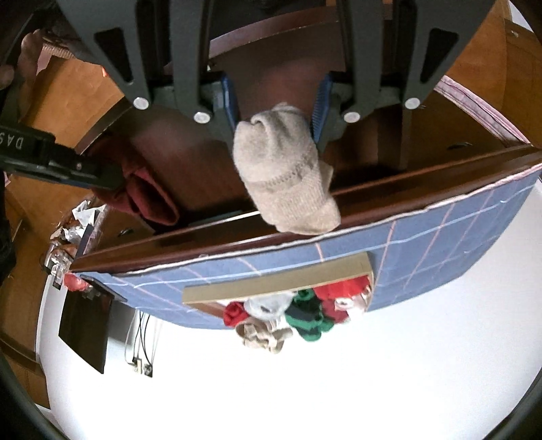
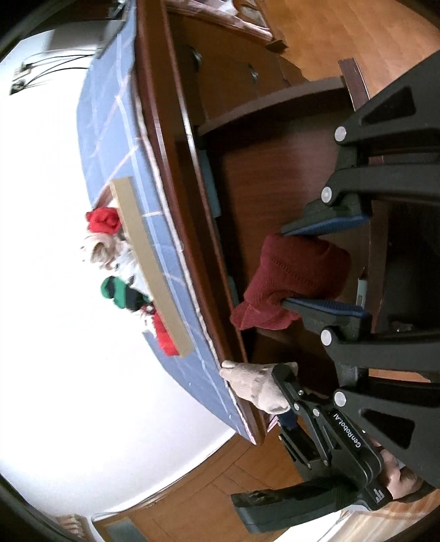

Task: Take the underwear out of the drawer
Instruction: 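Lift the beige and dark red socks up out of the drawer with both grippers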

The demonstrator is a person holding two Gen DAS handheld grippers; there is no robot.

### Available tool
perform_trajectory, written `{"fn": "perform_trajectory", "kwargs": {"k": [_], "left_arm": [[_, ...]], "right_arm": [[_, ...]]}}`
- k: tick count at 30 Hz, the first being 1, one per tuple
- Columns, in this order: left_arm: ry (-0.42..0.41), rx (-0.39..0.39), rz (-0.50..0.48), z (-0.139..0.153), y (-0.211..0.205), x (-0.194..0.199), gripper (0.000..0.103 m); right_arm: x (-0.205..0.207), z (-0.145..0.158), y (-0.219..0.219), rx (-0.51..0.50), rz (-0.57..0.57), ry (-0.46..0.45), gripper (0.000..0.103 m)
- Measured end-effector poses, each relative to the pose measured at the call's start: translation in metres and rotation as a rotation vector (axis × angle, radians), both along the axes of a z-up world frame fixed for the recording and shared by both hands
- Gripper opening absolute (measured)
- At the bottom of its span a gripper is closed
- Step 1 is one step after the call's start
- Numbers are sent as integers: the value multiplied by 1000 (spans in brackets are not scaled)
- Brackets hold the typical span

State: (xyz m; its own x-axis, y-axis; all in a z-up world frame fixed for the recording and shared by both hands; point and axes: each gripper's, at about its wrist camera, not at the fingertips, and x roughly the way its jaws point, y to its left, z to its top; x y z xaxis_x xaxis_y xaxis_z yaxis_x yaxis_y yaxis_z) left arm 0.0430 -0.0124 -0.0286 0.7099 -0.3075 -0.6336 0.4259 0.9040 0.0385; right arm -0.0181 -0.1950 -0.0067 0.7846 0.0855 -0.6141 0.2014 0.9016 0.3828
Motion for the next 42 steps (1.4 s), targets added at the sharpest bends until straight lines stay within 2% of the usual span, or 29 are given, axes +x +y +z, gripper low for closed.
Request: {"fn": "perform_trajectory", "kwargs": {"k": [17,27,42], "left_arm": [[-170,-30,14,50,-1,-25,36],[-210,-28,10,62,-6,-31,36],[-279,-20,5,85,-16,-33,36]], "right_arm": [[-24,55,-6,-58,-36,-142,37],[-39,79,-5,-106,-59,-215,37],[-46,99,-10,-132,-70,-273,37]]}}
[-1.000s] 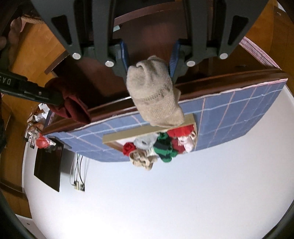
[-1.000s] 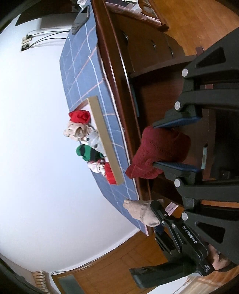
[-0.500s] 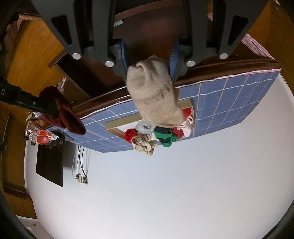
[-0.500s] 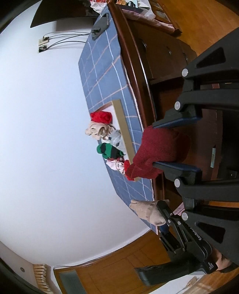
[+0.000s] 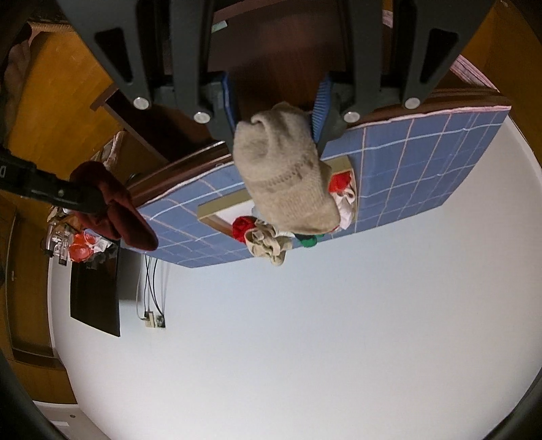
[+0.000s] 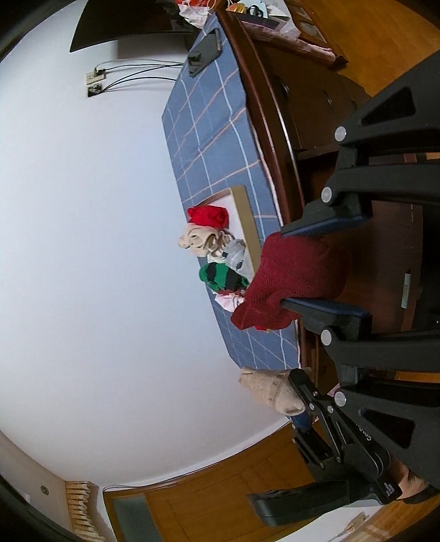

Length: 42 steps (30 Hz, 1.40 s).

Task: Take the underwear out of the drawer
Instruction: 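Lift the beige and dark red socks up out of the drawer with both grippers, then carry both socks over the cream tray with both grippers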

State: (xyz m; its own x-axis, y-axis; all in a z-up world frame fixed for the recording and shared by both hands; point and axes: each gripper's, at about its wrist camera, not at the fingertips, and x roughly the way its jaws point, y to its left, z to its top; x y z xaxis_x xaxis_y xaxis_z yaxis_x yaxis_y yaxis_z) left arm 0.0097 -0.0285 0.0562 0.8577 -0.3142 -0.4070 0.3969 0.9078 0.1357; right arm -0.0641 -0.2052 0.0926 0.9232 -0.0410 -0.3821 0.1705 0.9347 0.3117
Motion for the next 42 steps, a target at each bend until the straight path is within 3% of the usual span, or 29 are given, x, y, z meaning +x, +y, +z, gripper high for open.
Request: {"fn": "perform_trajectory", "kwargs": {"k": [16,28,42], "left_arm": [[-55,-13,-26,21,-11,-2,36],[-29,-45,-41,17,-11,5,36],[65,-66,-104,-4,-28,26,36]], "right_arm": [[5,29,3,-49,-3,-68,37],[8,30,-2,-51,-21,-76,37],[10,15,-25,-22,-76,-37,37]]}}
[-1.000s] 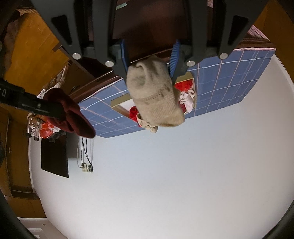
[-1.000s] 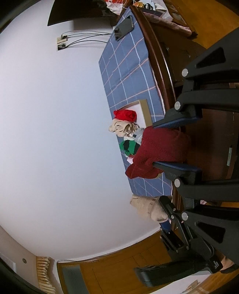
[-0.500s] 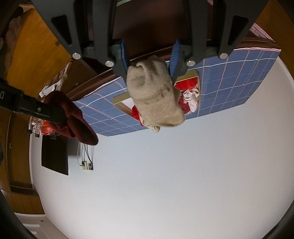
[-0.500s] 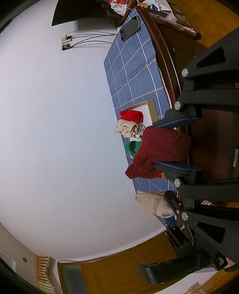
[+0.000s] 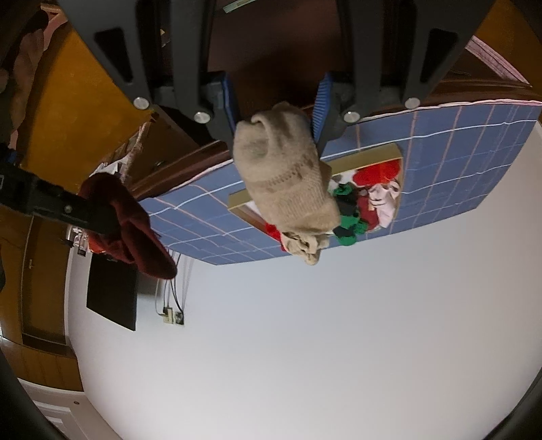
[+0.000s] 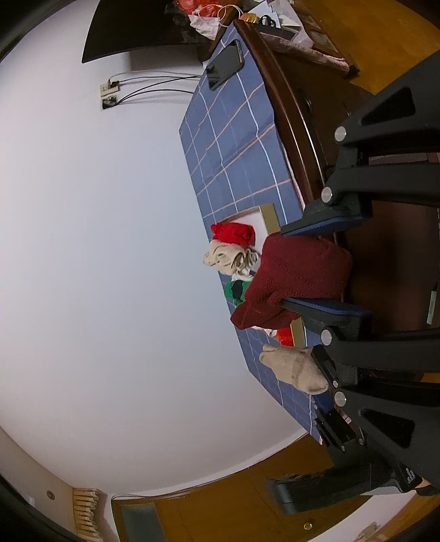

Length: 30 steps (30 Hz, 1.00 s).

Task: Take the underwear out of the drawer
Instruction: 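Carry both socks over the cream tray with both grippers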

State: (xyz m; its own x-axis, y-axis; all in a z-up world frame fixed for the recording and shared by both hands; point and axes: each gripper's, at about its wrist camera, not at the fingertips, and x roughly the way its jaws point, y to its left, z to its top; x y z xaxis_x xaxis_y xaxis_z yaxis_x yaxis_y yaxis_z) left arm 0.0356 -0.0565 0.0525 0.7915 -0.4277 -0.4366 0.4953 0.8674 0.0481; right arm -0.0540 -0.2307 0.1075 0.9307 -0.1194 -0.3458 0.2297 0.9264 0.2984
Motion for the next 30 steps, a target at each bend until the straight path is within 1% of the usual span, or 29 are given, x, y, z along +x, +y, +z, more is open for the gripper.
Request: {"fn": "perform_trajectory", "kwargs": {"k": [5,14,30], "left_arm": [[4,6,-25,0,-13,8,36],[-1,2,-35,6,-30,29,36],[42,7,-50,-1,-45,63,36]], "right_arm": [[5,-3,-9,0,-19,11,37],[27,-4,-24,7,-26,31,37],[55,-5,-40,43,-36,49,37]]}}
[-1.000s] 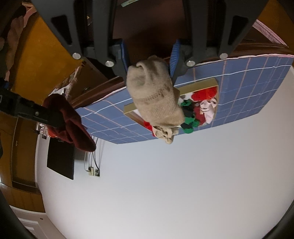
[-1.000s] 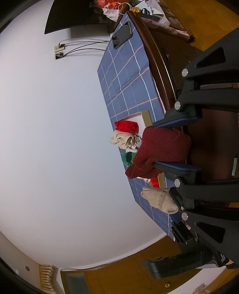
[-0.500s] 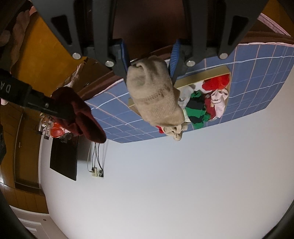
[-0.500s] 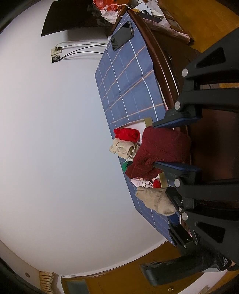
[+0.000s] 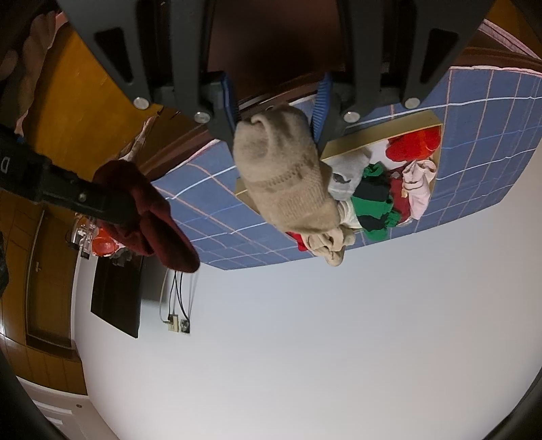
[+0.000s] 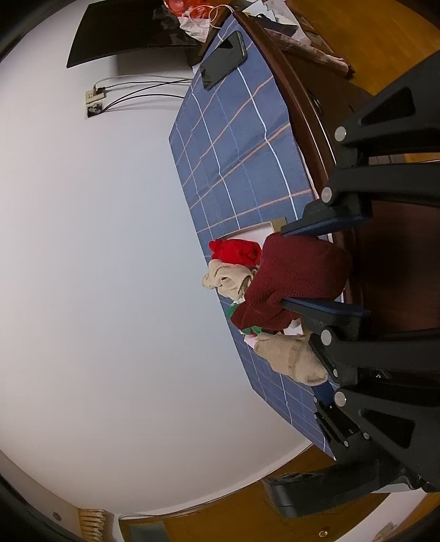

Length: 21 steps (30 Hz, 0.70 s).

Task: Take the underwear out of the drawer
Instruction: 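Carry both socks over the cream tray with both grippers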

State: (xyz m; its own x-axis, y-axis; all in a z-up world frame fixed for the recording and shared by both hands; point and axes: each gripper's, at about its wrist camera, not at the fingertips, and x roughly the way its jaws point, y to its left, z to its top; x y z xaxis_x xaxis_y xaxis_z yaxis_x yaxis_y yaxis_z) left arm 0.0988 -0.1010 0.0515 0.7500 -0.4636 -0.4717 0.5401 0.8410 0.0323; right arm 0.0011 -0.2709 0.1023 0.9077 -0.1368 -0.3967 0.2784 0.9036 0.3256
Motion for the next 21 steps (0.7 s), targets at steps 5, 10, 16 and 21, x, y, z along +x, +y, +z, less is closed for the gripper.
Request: {"fn": "perform_trajectory", "kwargs": {"k": [5,10,16,21], "left_arm": [[15,2,8,-2,-1,7,36],[19,13,39,-6,0,14,36],[53,-3,47,-11,3,28,36],[85,-22,48,-16,5,43,36]], "right_arm": [[10,-7,-5,32,0,17,37],[23,-17,-9,74,-1,37,37],[39,-28,-17,115,-22,68,37],[48,-33,-25,124,-40,96,37]]}}
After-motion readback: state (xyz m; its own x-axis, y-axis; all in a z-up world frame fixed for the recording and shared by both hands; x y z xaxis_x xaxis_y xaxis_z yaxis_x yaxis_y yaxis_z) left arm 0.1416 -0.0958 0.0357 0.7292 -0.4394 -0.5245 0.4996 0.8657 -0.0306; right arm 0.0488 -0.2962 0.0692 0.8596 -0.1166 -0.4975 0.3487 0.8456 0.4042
